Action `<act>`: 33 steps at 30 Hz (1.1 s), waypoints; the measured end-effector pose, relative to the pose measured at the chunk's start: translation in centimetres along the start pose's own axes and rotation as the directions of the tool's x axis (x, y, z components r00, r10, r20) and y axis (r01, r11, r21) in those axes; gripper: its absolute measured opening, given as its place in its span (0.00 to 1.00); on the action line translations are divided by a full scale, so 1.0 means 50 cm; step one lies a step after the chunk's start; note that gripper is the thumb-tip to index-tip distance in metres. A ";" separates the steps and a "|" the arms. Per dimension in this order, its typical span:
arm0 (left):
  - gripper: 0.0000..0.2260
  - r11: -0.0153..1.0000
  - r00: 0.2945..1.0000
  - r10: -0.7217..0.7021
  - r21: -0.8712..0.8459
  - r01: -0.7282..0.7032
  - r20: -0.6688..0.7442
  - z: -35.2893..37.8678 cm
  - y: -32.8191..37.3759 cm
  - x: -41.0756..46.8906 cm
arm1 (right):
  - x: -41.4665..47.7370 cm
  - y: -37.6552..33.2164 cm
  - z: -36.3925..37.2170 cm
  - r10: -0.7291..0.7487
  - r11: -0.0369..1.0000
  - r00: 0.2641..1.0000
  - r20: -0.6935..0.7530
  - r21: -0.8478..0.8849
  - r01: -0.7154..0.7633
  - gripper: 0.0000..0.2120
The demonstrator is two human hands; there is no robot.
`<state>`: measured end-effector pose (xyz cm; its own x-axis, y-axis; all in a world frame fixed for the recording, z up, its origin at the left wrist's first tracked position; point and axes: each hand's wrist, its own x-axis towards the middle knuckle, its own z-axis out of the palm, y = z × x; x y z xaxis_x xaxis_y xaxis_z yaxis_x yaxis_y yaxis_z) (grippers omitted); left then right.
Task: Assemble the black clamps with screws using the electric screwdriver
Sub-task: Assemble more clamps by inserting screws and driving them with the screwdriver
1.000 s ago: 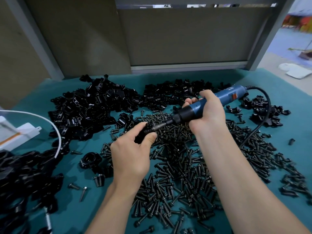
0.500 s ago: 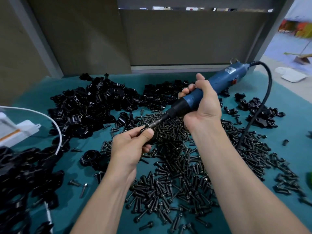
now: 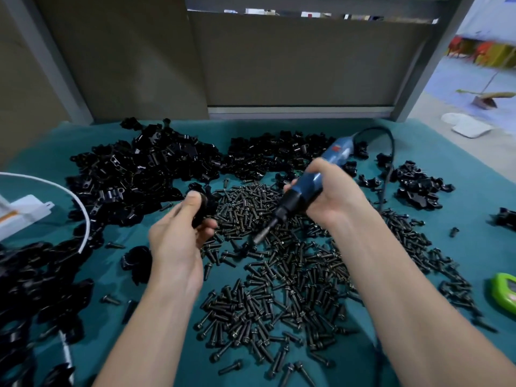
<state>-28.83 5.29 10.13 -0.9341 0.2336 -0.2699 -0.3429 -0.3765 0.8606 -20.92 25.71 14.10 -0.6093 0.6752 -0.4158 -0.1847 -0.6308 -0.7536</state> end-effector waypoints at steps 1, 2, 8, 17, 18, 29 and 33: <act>0.06 1.000 0.999 -0.018 0.006 0.018 0.035 0.005 -0.005 -0.004 | 0.000 0.005 -0.004 -0.001 0.990 1.000 -0.012 -0.138 0.000 0.11; 0.07 0.999 0.997 -0.045 0.002 0.045 0.068 0.011 -0.008 -0.007 | 0.001 0.010 -0.008 -0.019 0.955 1.000 -0.022 -0.296 0.011 0.10; 0.20 0.995 0.968 -0.072 -0.051 0.087 0.240 0.021 -0.014 -0.017 | 0.004 0.028 -0.024 -0.293 0.090 0.941 0.168 -0.975 0.202 0.21; 0.11 0.994 0.969 -0.102 -0.020 0.109 0.225 0.022 -0.018 -0.018 | -0.070 0.004 -0.022 -0.190 -0.355 0.874 0.447 -0.861 0.364 0.14; 0.10 0.994 0.970 -0.105 -0.006 0.109 0.220 0.023 -0.018 -0.017 | -0.084 0.008 -0.025 -0.154 -0.329 0.858 0.489 -0.845 0.422 0.09; 0.15 0.999 0.972 -0.051 -0.002 0.052 0.228 0.019 -0.012 -0.004 | -0.144 0.059 -0.030 -0.102 -0.574 0.801 0.590 -0.692 0.437 0.12; 0.21 0.998 0.982 -0.034 0.054 0.024 0.187 0.009 -0.017 0.010 | -0.146 0.098 0.006 -0.013 -0.646 0.752 0.659 -0.580 0.497 0.08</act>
<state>-28.95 6.15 9.46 -0.8870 0.4096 -0.2132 -0.3592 -0.3219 0.8760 -17.59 17.58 13.62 -0.9639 0.2643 0.0326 0.2639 0.9644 -0.0150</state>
